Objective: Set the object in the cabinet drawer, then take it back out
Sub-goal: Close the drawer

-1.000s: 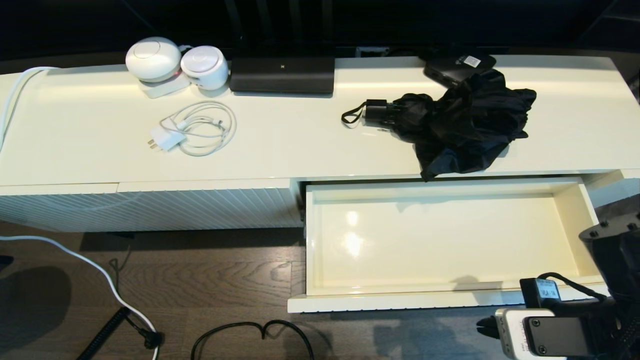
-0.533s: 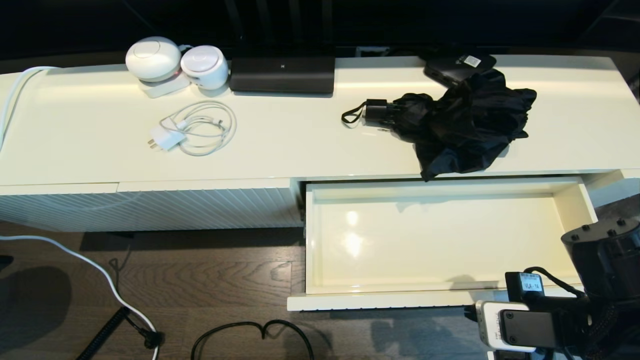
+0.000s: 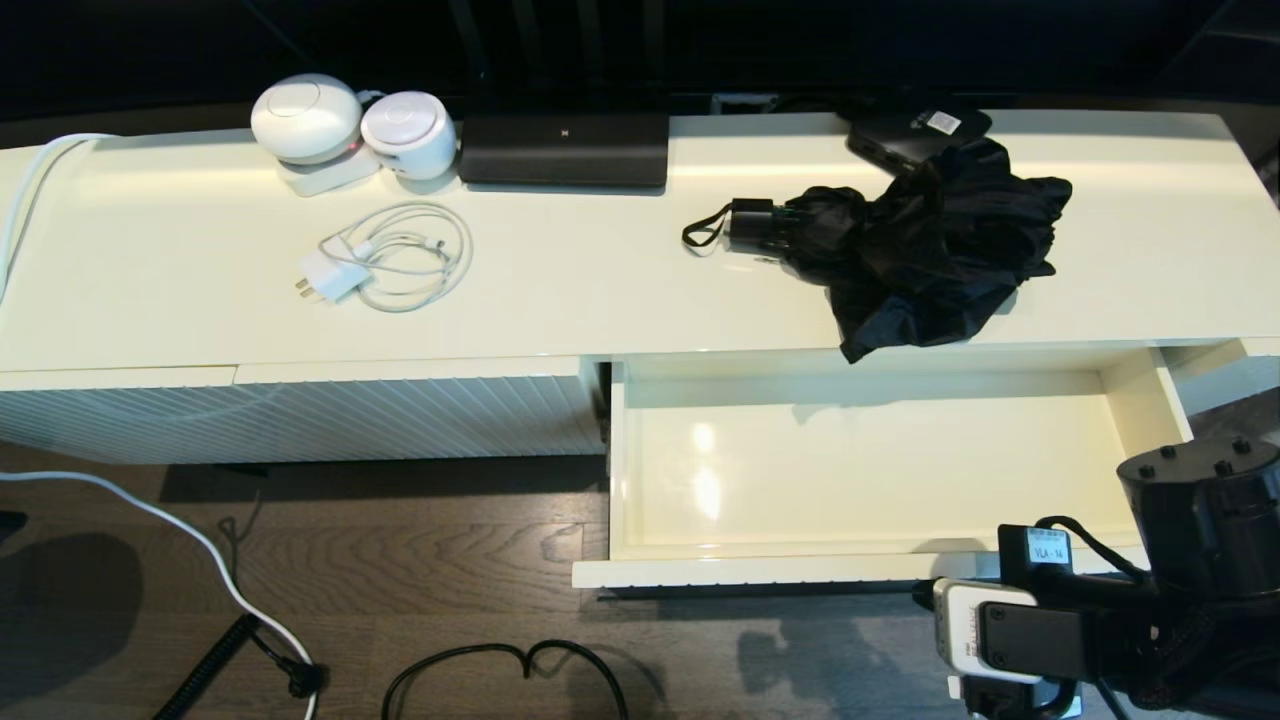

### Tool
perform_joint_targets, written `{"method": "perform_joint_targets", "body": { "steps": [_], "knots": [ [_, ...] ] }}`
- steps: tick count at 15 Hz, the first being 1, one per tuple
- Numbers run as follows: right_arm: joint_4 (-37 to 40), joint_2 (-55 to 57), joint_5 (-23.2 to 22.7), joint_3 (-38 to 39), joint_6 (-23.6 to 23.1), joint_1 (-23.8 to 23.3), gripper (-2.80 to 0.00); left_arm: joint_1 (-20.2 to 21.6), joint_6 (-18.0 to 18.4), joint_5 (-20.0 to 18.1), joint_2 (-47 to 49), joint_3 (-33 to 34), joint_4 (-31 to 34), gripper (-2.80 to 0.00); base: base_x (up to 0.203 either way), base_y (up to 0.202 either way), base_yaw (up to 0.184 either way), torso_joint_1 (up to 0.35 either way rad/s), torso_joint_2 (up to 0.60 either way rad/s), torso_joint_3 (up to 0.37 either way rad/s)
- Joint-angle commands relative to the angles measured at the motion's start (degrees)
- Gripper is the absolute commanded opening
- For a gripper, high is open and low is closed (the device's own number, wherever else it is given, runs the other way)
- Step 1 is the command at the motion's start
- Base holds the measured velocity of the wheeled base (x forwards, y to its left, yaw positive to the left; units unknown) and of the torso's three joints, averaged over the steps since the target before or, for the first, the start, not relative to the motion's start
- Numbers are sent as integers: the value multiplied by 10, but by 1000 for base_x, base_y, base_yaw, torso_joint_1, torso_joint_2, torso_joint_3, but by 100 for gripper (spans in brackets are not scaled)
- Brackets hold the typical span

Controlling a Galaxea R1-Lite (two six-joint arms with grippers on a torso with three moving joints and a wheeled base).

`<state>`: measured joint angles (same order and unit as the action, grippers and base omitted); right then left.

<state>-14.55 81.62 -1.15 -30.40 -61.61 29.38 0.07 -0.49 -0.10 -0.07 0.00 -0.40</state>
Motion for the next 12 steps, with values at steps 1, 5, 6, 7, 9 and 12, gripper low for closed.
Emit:
{"method": "perform_joint_targets", "body": {
  "steps": [1,5,6,7,9,12],
  "knots": [
    [-9,-4,0,0,-4,1,-280,0,0,0,-1,0,0,-280,0,0,0,0,0,0],
    [-54,-5,1,10,-28,0,-280,0,0,0,-1,0,0,-280,0,0,0,0,0,0],
    [-60,-5,1,12,-34,-1,-280,0,0,0,-1,0,0,-280,0,0,0,0,0,0],
    [-63,-2,1,12,-42,-6,-280,0,0,0,-1,0,0,-280,0,0,0,0,0,0],
    [-78,2,1,14,-48,-10,-280,1,0,0,-1,0,0,-280,0,0,0,0,0,0],
    [-138,19,1,42,-71,-17,-280,0,0,0,-1,0,0,-280,0,0,0,0,0,0]
  ]
}}
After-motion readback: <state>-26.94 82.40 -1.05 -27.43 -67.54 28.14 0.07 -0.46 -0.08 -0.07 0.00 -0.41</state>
